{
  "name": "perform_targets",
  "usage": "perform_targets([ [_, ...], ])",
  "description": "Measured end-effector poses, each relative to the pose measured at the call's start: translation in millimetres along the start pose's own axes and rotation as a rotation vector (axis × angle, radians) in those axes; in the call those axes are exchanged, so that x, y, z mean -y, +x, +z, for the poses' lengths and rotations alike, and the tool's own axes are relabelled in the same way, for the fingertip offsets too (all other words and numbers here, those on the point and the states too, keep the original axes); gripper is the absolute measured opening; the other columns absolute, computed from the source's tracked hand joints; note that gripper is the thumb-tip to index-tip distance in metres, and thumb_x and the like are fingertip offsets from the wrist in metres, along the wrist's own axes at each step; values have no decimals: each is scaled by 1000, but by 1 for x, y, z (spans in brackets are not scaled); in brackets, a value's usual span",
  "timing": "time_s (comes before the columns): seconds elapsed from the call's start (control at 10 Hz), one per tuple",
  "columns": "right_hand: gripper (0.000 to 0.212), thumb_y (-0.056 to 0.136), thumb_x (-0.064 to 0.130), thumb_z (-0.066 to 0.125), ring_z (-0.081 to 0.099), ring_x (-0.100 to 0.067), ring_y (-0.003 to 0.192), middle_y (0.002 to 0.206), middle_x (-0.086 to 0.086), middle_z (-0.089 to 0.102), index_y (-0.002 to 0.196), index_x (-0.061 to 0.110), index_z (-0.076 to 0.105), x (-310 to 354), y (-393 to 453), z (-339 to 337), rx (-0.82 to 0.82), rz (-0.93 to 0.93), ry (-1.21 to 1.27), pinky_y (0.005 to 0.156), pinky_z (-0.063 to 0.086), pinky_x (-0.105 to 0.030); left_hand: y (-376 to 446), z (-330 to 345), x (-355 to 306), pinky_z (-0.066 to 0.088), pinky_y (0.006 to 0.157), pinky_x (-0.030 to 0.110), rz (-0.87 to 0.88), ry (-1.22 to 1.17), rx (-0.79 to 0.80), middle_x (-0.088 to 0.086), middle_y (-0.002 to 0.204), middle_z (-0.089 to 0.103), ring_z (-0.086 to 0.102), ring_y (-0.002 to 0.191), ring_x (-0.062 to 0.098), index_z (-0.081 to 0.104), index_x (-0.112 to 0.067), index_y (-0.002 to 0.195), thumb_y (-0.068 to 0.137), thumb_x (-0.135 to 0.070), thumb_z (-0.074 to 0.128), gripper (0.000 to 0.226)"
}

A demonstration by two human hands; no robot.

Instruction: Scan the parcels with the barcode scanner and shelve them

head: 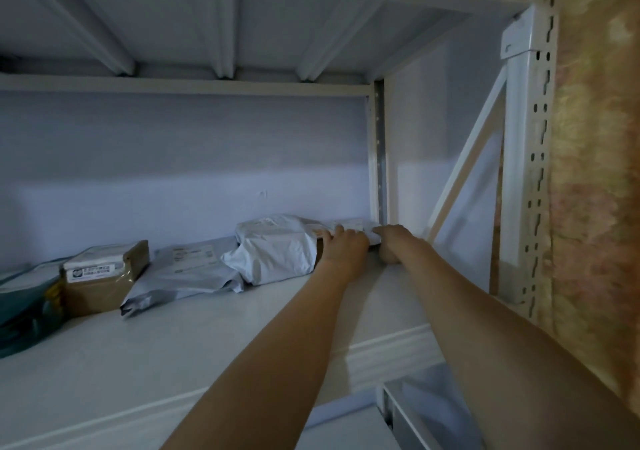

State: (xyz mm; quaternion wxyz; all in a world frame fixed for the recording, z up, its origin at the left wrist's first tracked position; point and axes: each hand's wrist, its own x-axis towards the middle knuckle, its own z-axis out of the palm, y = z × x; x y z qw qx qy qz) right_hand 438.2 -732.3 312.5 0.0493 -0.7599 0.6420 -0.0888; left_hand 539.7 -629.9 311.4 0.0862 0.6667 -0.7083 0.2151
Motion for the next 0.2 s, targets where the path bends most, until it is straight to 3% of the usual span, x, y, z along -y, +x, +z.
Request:
perform_targets([
  [0.1,76,93,21,53,18,-32,147,161,-10,16,157,34,12,3,-27,0,-39,51,-6,120,8,-52,-12,-17,6,27,103,52,-60,-104,-93,10,122,56,40,122,33,57,-12,118,86,-28,59,36],
  [0.2,78,96,31,53,3,-33,151,164,-11,3,157,35,6,11,-55,-8,-60,43,49,120,-5,-56,-30,-25,14,26,102,51,-163,-167,-175,10,113,62,45,116,33,64,-12,106,87,-30,55,28],
])
